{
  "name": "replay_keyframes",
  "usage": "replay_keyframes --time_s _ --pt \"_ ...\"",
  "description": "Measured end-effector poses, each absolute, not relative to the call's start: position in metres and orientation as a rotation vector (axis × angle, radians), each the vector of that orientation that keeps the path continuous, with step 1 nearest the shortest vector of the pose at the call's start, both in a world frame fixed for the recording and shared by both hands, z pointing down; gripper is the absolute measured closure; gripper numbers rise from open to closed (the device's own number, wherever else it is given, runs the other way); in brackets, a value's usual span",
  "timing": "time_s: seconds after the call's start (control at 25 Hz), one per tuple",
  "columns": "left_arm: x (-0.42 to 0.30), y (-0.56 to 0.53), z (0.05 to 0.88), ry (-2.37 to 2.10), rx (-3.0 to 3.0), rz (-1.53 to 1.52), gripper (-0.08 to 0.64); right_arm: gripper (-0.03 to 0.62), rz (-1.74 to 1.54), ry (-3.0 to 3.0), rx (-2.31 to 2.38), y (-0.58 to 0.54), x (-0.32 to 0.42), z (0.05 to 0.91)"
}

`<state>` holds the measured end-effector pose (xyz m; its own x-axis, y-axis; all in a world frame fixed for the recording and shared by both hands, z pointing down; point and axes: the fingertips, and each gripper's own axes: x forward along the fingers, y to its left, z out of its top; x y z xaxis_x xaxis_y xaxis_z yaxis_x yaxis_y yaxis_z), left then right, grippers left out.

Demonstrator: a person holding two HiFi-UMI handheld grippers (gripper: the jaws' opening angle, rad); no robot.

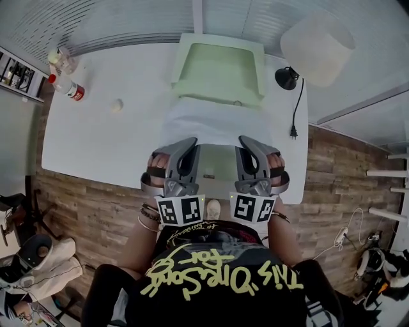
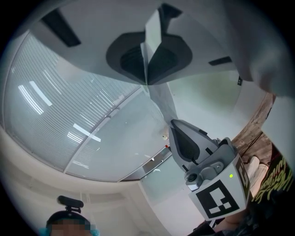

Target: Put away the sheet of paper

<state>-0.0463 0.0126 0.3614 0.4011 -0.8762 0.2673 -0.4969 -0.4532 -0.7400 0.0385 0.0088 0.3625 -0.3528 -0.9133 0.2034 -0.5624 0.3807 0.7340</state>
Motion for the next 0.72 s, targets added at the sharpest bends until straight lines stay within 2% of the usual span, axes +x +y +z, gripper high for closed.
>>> replay_keyframes --time_s 0.72 --pt "-0.049 -0.017 0.375 1.117 -2.141 -0.922 0.551 0.583 -0.717 -2.014 1.239 -0.019 0.036 0.375"
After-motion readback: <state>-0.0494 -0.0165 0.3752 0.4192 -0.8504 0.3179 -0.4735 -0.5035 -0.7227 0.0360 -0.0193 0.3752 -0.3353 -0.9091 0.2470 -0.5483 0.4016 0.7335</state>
